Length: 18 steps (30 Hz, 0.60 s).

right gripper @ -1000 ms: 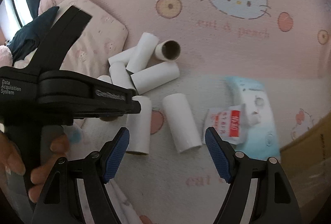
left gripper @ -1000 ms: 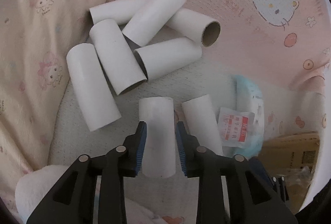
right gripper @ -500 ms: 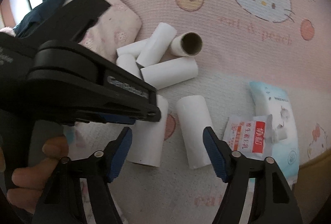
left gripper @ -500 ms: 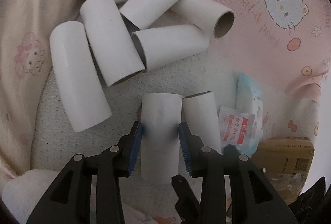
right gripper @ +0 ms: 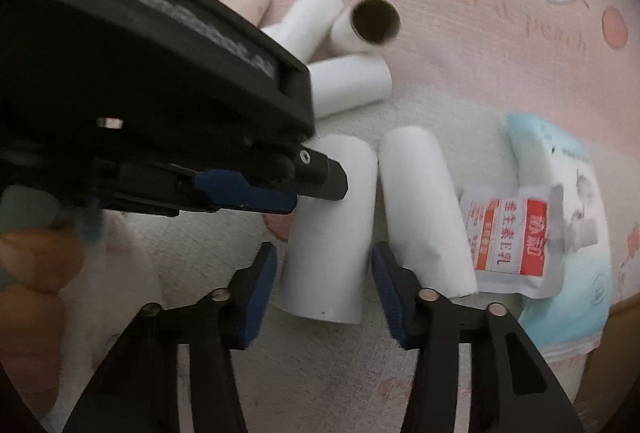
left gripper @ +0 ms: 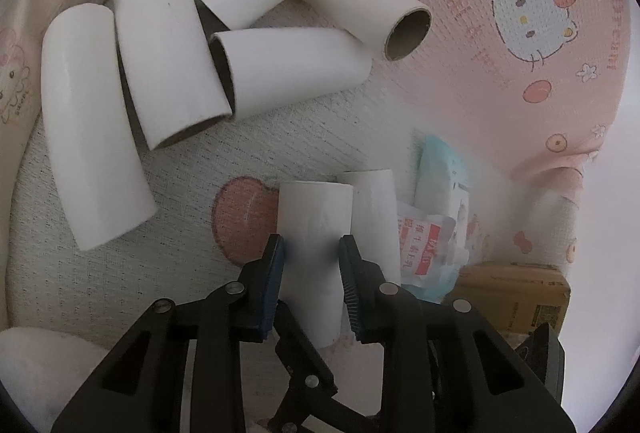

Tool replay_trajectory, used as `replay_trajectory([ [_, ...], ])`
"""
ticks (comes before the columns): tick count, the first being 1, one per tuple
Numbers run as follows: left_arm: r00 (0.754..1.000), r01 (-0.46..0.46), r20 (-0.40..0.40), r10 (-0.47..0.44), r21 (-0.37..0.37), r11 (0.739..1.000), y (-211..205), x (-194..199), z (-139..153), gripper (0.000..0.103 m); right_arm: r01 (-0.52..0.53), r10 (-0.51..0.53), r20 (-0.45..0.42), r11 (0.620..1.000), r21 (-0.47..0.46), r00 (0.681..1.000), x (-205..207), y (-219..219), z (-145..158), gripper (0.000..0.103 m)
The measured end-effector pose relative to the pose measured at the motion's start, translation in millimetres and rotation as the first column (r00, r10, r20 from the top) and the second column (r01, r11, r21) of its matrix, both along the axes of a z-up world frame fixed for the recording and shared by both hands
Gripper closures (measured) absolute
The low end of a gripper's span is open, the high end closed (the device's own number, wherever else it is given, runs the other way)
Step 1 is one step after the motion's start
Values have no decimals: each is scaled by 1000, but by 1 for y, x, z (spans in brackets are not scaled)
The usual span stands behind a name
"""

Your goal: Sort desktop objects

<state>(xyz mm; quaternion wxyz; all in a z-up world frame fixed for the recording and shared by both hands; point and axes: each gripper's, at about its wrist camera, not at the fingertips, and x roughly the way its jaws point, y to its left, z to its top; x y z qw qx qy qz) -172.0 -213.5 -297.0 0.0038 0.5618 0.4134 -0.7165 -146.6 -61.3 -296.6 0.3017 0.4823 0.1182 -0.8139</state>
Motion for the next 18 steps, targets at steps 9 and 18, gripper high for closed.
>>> replay_trajectory([
  [9, 999, 15, -39, -14, 7, 1000, -4, 15, 12, 82, 44, -42, 33, 998, -41, 999, -3, 12, 10, 60],
  [18, 986, 141, -112, -123, 181, 973, 32, 16, 33, 83, 68, -66, 22, 992, -104, 998, 12, 32, 51, 65],
])
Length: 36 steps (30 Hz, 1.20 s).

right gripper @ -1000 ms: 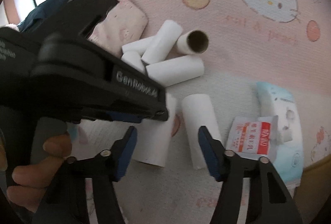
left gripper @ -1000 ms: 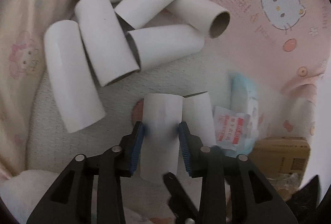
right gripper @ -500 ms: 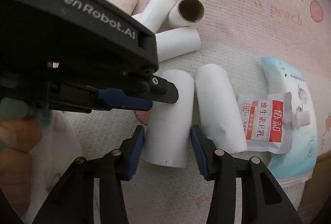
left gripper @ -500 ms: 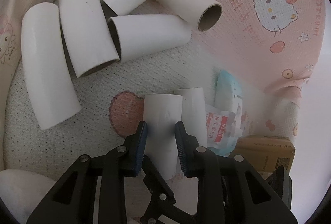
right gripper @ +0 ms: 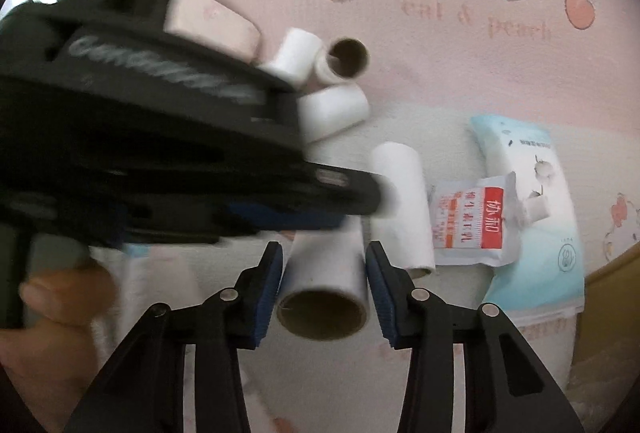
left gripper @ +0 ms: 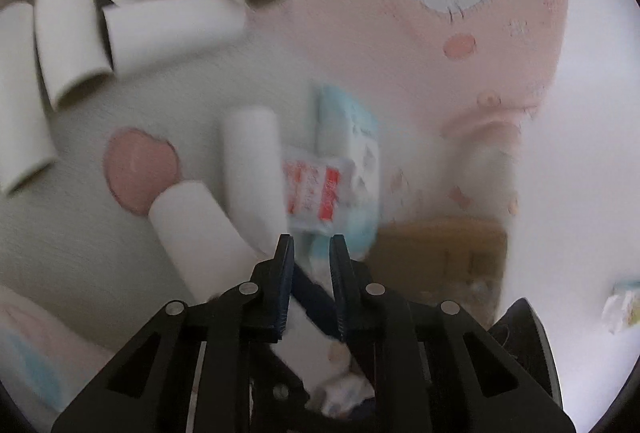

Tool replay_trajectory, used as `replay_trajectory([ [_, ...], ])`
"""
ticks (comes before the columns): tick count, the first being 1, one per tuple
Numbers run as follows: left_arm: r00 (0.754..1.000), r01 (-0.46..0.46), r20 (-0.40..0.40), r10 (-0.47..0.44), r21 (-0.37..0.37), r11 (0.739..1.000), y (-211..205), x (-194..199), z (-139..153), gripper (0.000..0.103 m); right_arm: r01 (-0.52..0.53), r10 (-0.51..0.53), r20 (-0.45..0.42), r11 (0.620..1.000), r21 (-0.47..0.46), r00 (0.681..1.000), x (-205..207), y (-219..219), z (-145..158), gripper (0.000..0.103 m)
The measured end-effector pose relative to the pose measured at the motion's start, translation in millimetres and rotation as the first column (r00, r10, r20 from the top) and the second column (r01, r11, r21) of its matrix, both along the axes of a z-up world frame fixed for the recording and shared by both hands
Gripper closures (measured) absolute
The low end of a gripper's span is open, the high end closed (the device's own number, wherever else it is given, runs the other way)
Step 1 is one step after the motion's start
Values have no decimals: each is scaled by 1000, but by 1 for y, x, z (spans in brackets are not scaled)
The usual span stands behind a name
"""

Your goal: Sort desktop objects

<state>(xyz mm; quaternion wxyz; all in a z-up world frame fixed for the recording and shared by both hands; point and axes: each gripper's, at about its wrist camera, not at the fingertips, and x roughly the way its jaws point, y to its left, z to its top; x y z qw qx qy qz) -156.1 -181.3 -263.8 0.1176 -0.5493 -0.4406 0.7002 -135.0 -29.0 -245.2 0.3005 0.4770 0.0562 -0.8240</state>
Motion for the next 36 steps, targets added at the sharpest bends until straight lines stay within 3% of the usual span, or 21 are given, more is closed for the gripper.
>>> replay_trajectory([
  [3, 999, 5, 47, 1, -123, 992, 3, 4, 3, 83, 27, -27, 3, 998, 50, 1000, 3, 11, 2, 65],
  [5, 997, -18, 67, 28, -145, 989, -3, 8, 2, 83, 56, -58, 23, 997, 54, 998, 4, 22, -1, 68],
  [6, 997, -23, 76, 34, -145, 989, -8, 10, 0, 83, 64, -66, 31, 996, 56, 997, 5, 25, -2, 75],
  [12, 991, 32, 137, -1, -225, 974, -8, 20, -3, 82, 69, -73, 36, 992, 103, 997, 11, 43, -2, 75],
  [18, 980, 62, 197, -10, -261, 963, -2, 24, -4, 67, 35, -36, 8, 994, 105, 999, 16, 44, 3, 75],
  [23, 977, 48, 212, 9, -264, 963, -4, 30, -9, 51, -4, -12, 129, 993, 117, 992, 31, 48, -8, 74],
  [31, 981, 19, 190, 33, -263, 965, 0, 25, -26, 50, 19, -35, 142, 994, 108, 989, 27, 50, -22, 73],
  [32, 983, 11, 182, 37, -255, 967, 0, 24, -28, 53, 21, -36, 147, 995, 101, 989, 26, 50, -23, 70],
  [34, 985, -1, 168, 40, -222, 975, -1, 23, -33, 55, 24, -39, 156, 995, 95, 987, 23, 52, -26, 52],
  [35, 986, -4, 165, 39, -207, 978, -1, 22, -35, 55, 33, -47, 160, 996, 86, 986, 21, 51, -28, 35],
  [36, 987, -5, 159, 37, -194, 981, -3, 21, -36, 55, 45, -57, 159, 996, 73, 986, 20, 53, -30, 31],
])
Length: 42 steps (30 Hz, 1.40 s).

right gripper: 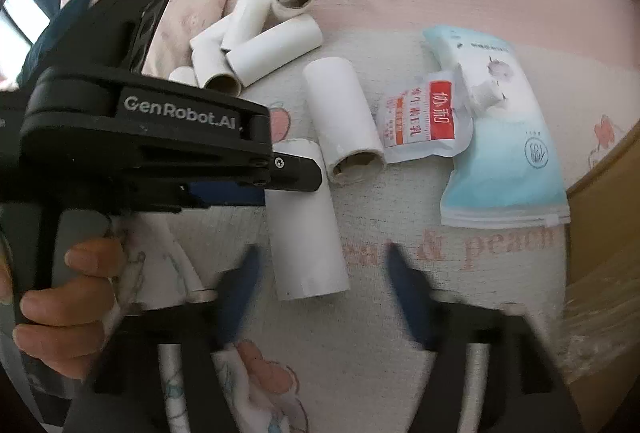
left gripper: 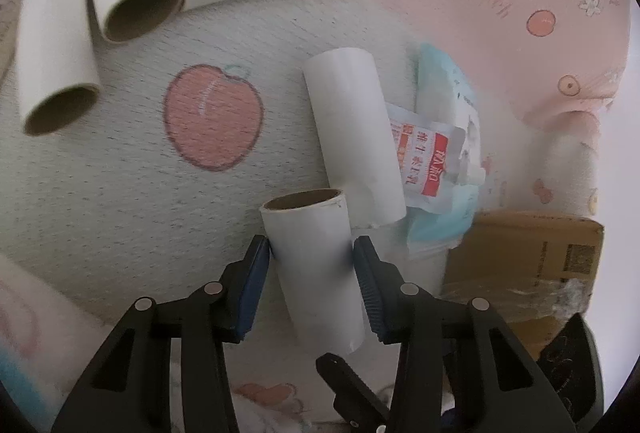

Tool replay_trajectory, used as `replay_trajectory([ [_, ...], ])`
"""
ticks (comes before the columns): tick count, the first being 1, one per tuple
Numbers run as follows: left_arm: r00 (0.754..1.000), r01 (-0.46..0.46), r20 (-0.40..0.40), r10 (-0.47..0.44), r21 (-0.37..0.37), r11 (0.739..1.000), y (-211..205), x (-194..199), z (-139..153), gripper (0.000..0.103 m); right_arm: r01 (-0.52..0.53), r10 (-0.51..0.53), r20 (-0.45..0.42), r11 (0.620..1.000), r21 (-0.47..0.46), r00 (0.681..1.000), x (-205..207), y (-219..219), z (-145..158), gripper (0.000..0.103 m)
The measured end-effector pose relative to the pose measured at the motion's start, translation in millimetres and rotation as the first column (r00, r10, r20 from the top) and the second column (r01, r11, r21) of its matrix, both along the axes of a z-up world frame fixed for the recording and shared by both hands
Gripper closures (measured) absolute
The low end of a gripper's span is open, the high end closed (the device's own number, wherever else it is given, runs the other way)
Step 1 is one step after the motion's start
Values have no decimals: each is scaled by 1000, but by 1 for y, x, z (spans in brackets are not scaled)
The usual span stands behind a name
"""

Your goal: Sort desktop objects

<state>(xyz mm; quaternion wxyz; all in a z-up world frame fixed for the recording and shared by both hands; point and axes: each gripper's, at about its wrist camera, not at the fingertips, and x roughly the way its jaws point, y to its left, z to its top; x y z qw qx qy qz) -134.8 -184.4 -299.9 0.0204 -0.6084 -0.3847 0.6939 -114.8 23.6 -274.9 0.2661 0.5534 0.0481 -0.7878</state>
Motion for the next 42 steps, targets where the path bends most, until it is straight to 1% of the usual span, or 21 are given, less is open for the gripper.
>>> replay_trajectory([
  [1, 1000, 1, -11, -1, 13, 1000, 2, -2, -2, 55, 8, -8, 2, 1000, -25, 1000, 0, 2, 0, 31],
  [3, 1000, 5, -22, -4, 37, 999, 6, -5, -4, 55, 8, -7, 23, 999, -40, 1000, -4, 0, -5, 31],
  [7, 999, 27, -40, -24, 74, 997, 14, -10, -7, 55, 26, -26, 26, 1000, -6, 999, -5, -1, -13, 31],
  [10, 996, 78, -49, -73, 95, 992, 25, -14, -9, 55, 18, -18, 36, 1000, -9, 999, -4, -2, -17, 31],
  [13, 989, 147, -46, -143, 116, 982, 36, -18, -12, 55, 30, -23, 90, 996, -82, 996, -5, 1, -24, 31],
  [15, 984, 175, -49, -171, 117, 977, 41, -20, -13, 55, 80, -54, 161, 984, -159, 985, -7, 10, -36, 31],
  [17, 983, 181, -45, -177, 129, 975, 44, -22, -16, 55, 118, -81, 158, 963, -242, 984, -4, 20, -38, 30],
  [19, 985, 171, -36, -167, 155, 973, 44, -23, -21, 55, 146, -105, 154, 948, -284, 983, 1, 24, -40, 30],
  [21, 987, 159, -23, -158, 179, 971, 46, -25, -27, 55, 120, -91, 121, 958, -262, 988, 7, 16, -39, 28],
  [23, 986, 166, -20, -165, 177, 970, 48, -26, -27, 55, 56, -41, 79, 979, -198, 996, 13, 1, -37, 25],
  [25, 986, 169, -19, -168, 174, 970, 50, -27, -26, 55, 41, -27, 80, 983, -179, 996, 15, -6, -36, 25],
  [27, 985, 172, -16, -171, 168, 971, 52, -26, -26, 55, 45, -29, 83, 979, -197, 996, 16, -7, -35, 25],
  [29, 985, 171, -17, -171, 164, 971, 54, -26, -25, 55, 95, -68, 113, 963, -253, 991, 15, -3, -35, 26],
  [31, 984, 179, -22, -177, 147, 973, 57, -27, -22, 55, 138, -97, 154, 950, -281, 983, 12, -3, -35, 27],
  [32, 982, 188, -27, -186, 133, 973, 60, -27, -21, 55, 156, -109, 176, 947, -281, 978, 11, -4, -34, 31],
  [33, 981, 193, -30, -191, 125, 973, 58, -25, -19, 55, 168, -120, 185, 948, -270, 975, 10, -5, -33, 39],
  [34, 980, 198, -31, -196, 115, 973, 60, -25, -17, 55, 182, -136, 193, 953, -243, 972, 10, -8, -32, 44],
  [35, 979, 206, -33, -203, 107, 973, 63, -25, -16, 55, 185, -144, 192, 958, -219, 971, 10, -11, -31, 53],
  [36, 977, 212, -33, -210, 102, 972, 64, -24, -15, 55, 183, -147, 186, 964, -193, 971, 11, -15, -29, 59],
  [40, 970, 241, -60, -237, 59, 969, 69, -20, -3, 56, 185, -149, 193, 965, -184, 970, 19, -27, -23, 61],
  [42, 966, 244, -97, -238, 54, 968, 72, -18, 8, 56, 175, -142, 185, 969, -176, 972, 24, -35, -17, 61],
])
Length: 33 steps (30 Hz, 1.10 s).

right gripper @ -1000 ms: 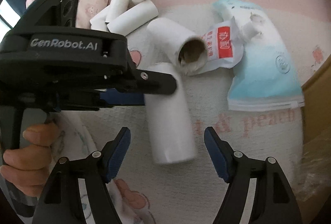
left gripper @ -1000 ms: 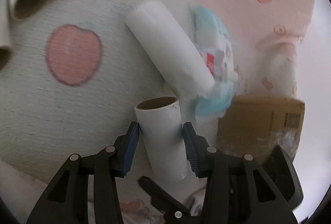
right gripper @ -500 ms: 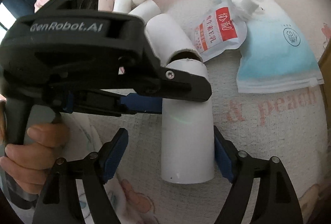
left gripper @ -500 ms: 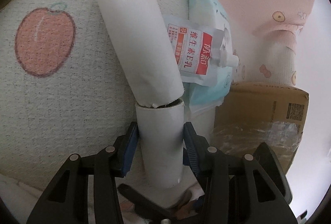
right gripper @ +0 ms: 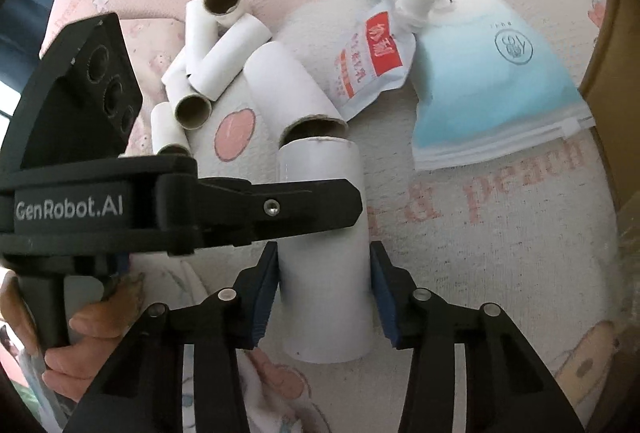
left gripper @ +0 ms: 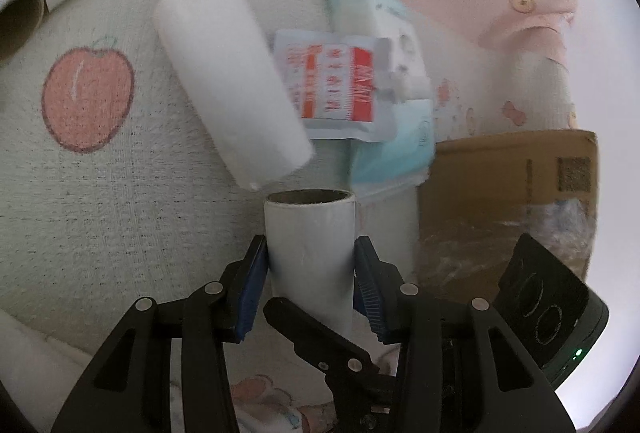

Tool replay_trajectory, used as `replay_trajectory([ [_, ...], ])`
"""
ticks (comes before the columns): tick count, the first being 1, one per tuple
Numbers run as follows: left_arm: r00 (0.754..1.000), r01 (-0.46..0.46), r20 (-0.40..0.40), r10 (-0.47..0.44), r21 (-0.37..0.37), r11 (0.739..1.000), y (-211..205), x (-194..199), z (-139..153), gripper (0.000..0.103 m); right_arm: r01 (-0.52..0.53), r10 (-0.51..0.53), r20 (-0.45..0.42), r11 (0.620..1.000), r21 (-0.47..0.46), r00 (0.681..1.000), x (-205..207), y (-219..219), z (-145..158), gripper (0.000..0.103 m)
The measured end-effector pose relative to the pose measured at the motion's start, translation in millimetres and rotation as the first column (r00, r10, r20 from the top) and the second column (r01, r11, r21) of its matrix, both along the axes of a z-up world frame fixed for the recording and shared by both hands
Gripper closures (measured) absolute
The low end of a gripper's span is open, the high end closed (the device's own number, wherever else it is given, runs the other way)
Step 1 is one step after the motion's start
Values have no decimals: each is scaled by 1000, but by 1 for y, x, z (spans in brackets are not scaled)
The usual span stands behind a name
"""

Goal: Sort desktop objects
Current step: 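Carry the held tube over the cardboard box and lower it inside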

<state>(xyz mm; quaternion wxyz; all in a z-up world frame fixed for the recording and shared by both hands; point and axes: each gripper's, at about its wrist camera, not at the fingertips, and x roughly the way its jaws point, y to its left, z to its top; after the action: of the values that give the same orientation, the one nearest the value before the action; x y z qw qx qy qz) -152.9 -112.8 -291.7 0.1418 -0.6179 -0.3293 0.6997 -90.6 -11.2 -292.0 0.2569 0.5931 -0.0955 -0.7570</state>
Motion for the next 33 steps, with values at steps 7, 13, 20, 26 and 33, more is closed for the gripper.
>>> replay_trajectory([
  [7, 986, 7, -167, -2, 26, 1000, 6, 8, 55, 56, -20, 31, -140, 997, 77, 990, -4, -19, 46, 62],
  [13, 952, 34, -303, -37, -16, 999, 27, 13, 115, 56, 8, 13, -250, 997, 82, 968, -30, 29, 73, 62],
  [20, 900, 1, -434, -38, -85, 996, 53, 16, 176, 56, 53, -43, -348, 998, 21, 936, -4, 94, 155, 62],
  [26, 878, -16, -478, -32, -97, 995, 64, 23, 206, 56, 59, -57, -413, 998, -7, 909, -2, 100, 178, 62],
  [33, 868, -6, -492, -65, -142, 990, 83, 29, 220, 56, 63, -85, -430, 996, -65, 899, 3, 124, 197, 62],
])
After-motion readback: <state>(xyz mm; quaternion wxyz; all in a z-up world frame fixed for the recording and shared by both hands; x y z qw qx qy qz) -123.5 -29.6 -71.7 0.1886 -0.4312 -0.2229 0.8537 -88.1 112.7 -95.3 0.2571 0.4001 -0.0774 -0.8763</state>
